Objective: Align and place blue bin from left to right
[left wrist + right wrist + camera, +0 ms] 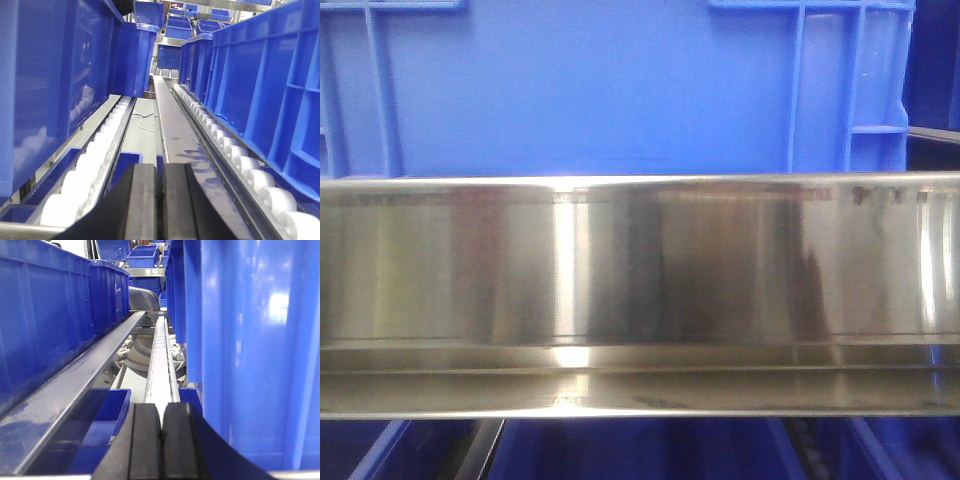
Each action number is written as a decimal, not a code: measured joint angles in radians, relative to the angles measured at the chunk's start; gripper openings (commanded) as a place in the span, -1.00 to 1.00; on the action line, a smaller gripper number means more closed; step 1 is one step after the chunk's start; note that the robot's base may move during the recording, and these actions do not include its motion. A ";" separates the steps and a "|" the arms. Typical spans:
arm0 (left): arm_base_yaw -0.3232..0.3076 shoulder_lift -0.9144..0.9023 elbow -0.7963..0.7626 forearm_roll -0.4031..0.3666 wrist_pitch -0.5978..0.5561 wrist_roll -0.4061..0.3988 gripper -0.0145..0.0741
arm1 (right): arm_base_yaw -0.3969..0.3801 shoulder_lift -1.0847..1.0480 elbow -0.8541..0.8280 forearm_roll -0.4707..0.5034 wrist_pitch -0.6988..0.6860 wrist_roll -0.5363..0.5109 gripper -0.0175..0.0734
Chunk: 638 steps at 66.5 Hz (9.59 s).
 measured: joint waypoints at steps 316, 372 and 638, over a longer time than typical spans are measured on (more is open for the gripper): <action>-0.274 1.761 -1.862 0.100 1.160 -0.096 -0.92 | 0.379 1.785 -1.913 0.039 1.145 0.122 -0.77; -0.267 1.715 -1.862 0.069 1.190 -0.107 -0.92 | 0.377 1.765 -1.914 0.115 1.156 0.130 -0.77; -0.262 1.468 -1.856 -0.018 0.807 -0.113 -0.92 | 0.377 1.575 -1.937 0.120 1.088 0.155 -0.77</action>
